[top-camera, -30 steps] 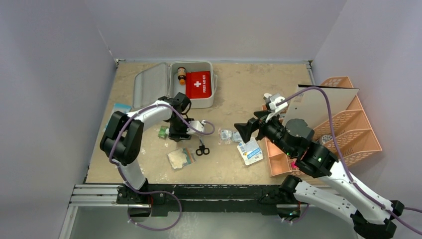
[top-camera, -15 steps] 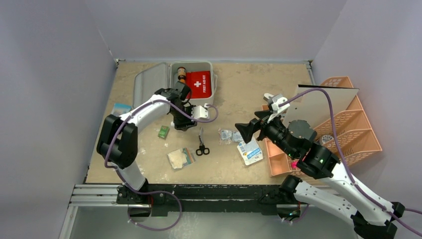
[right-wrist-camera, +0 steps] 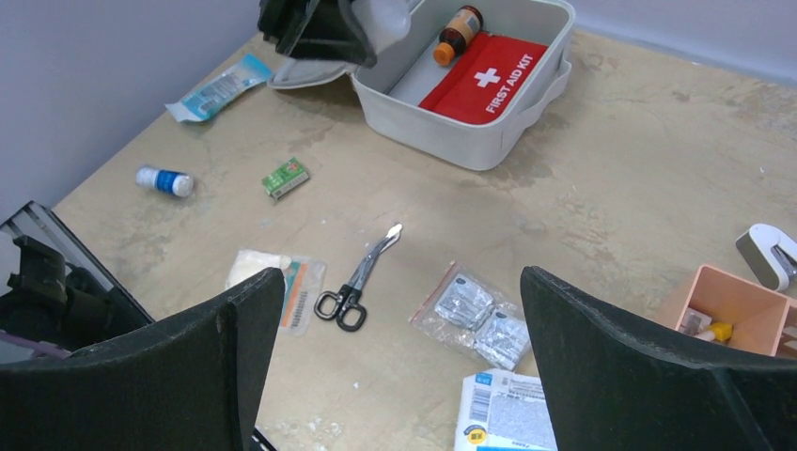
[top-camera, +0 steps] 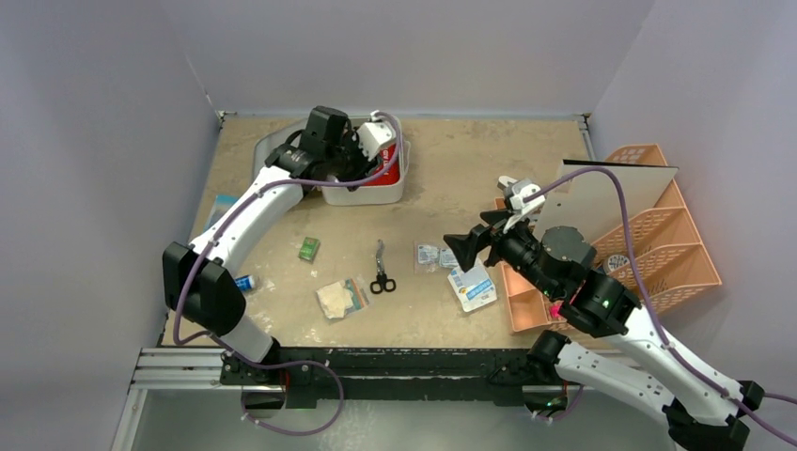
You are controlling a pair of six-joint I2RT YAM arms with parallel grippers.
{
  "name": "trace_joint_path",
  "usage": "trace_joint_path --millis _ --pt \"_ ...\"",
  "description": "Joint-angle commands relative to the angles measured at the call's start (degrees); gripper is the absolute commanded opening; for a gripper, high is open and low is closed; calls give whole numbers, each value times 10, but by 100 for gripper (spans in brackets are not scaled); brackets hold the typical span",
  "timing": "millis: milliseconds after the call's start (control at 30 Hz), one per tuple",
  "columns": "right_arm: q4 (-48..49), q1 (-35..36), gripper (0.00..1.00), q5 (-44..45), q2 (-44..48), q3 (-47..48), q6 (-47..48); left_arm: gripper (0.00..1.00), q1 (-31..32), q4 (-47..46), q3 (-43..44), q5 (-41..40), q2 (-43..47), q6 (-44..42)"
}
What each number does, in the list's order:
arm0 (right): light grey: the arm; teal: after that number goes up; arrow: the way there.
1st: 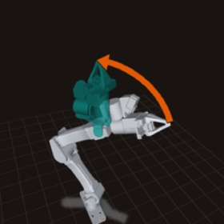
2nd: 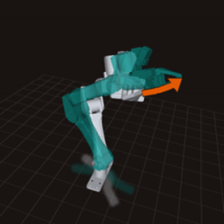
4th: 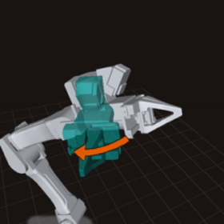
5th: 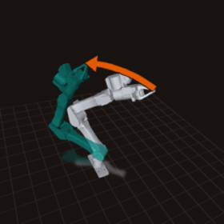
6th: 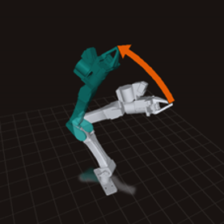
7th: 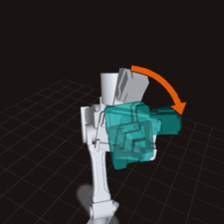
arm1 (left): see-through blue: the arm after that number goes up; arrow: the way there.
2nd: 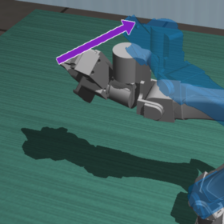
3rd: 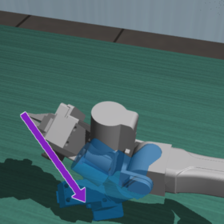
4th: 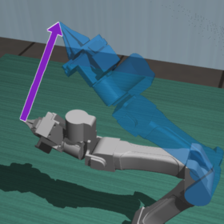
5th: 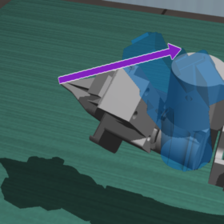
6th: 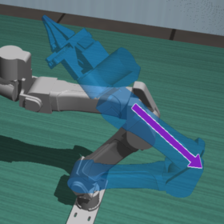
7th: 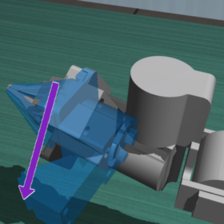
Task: Organize the medicine kit
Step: Place the pill bottle in the medicine box.
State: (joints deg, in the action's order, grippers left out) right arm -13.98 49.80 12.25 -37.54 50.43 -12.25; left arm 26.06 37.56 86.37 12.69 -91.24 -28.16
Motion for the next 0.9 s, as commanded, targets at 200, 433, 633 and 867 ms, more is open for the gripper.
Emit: trace_joint_path --millis 200,433,633,867 --pt "7 0 96 -14 -32 32 10 40 2 -115 68 -163 -71 235" --pt "16 0 96 -19 -58 31 0 37 -3 -63 183 -258 -193 305" --pt "3 0 96 -13 -76 47 4 38 -36 -47 234 -267 -269 338" --pt "18 0 96 -8 -94 43 5 38 -69 -42 255 -254 -327 363"
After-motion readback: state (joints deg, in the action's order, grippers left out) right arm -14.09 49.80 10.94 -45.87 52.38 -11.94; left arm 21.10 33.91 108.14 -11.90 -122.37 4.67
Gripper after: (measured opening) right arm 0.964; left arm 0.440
